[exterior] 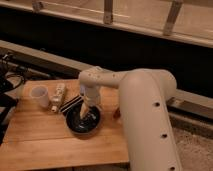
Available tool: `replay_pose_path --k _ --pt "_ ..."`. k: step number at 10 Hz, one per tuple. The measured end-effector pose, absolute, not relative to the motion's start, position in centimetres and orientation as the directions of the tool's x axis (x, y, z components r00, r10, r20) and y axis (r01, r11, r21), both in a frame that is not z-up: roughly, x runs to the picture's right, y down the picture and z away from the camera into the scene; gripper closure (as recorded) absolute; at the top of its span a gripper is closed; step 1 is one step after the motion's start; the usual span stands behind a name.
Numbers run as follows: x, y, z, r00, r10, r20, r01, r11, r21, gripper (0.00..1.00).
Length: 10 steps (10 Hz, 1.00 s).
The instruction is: Drag the ceramic bowl in a circle
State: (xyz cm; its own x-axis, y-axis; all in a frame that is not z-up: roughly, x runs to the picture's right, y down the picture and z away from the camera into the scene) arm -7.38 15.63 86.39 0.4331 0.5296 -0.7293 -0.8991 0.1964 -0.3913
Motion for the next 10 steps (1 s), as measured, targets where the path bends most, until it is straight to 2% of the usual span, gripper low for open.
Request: replay_pose_path --k 1,8,9,10 --pt "-7.1 15.8 86.4 0.432 0.522 -0.735 -0.899 0.188 -0.395 0.24" --pt "-6.7 16.8 86.2 0.440 0.495 -0.749 -0.895 0.182 -0.406 0.93" --pt "-6.2 16.2 86.4 0.426 0.508 -0.749 -0.902 0.171 -0.398 0.99" --pt "-5.4 15.1 87.0 0.401 0.527 -0.750 -0.912 0.150 -0.382 1.00"
